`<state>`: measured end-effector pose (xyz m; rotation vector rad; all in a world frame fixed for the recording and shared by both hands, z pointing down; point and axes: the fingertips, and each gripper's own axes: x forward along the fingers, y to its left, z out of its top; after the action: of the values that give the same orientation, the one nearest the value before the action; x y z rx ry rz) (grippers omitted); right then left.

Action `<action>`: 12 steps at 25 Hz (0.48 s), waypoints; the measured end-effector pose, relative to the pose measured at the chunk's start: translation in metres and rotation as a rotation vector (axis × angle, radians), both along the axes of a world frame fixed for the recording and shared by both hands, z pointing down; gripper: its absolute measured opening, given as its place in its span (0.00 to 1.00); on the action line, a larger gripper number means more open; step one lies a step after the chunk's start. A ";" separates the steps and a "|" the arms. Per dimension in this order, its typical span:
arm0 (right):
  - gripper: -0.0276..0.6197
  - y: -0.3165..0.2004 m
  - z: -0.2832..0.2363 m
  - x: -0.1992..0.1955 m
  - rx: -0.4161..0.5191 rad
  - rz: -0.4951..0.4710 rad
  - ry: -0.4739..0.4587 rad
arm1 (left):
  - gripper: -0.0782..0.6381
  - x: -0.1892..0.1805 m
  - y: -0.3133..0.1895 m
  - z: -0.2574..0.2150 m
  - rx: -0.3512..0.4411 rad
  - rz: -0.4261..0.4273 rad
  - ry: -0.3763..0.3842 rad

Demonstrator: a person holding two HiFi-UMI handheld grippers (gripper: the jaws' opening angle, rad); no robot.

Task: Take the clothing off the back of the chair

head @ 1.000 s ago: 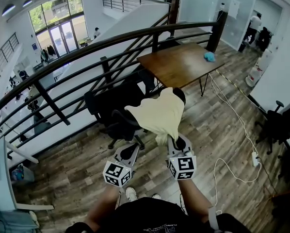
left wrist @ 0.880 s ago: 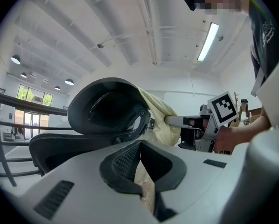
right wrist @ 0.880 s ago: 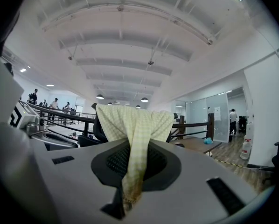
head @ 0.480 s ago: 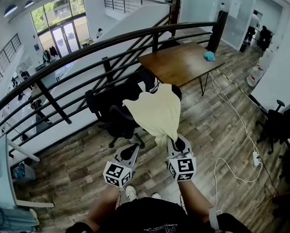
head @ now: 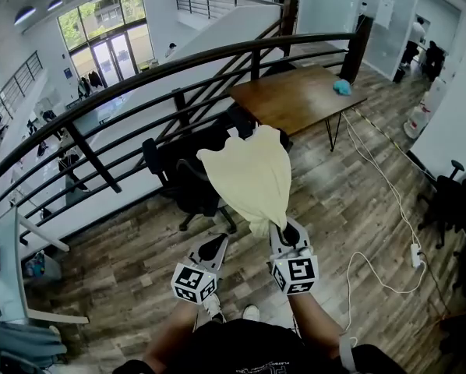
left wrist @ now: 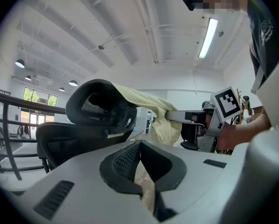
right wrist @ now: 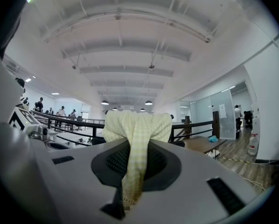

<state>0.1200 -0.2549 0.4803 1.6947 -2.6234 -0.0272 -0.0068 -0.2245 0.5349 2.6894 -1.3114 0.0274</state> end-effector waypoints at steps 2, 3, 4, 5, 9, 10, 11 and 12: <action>0.12 0.005 0.001 0.001 -0.005 -0.014 -0.006 | 0.13 0.001 0.005 0.000 -0.002 -0.012 -0.003; 0.12 0.007 0.002 0.002 -0.008 -0.020 -0.006 | 0.13 0.001 0.008 0.000 -0.003 -0.018 -0.003; 0.12 0.010 0.002 0.004 -0.009 -0.024 -0.005 | 0.13 0.002 0.010 -0.001 -0.003 -0.022 -0.003; 0.12 0.012 0.002 0.006 -0.009 -0.026 -0.005 | 0.13 0.003 0.013 -0.002 -0.002 -0.025 -0.004; 0.12 0.020 0.002 0.008 -0.001 -0.030 -0.012 | 0.13 0.002 0.021 -0.004 0.004 -0.038 -0.007; 0.12 0.023 0.004 0.009 -0.002 -0.031 -0.012 | 0.13 0.002 0.023 -0.003 0.005 -0.042 -0.007; 0.12 0.025 0.005 0.009 -0.002 -0.033 -0.012 | 0.13 0.002 0.026 -0.003 0.006 -0.044 -0.007; 0.12 0.028 0.007 0.010 -0.002 -0.033 -0.012 | 0.13 0.003 0.028 -0.002 0.006 -0.046 -0.007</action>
<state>0.1300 -0.2273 0.4870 1.6554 -2.6590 -0.0144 -0.0041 -0.1969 0.5326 2.6658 -1.3768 0.0282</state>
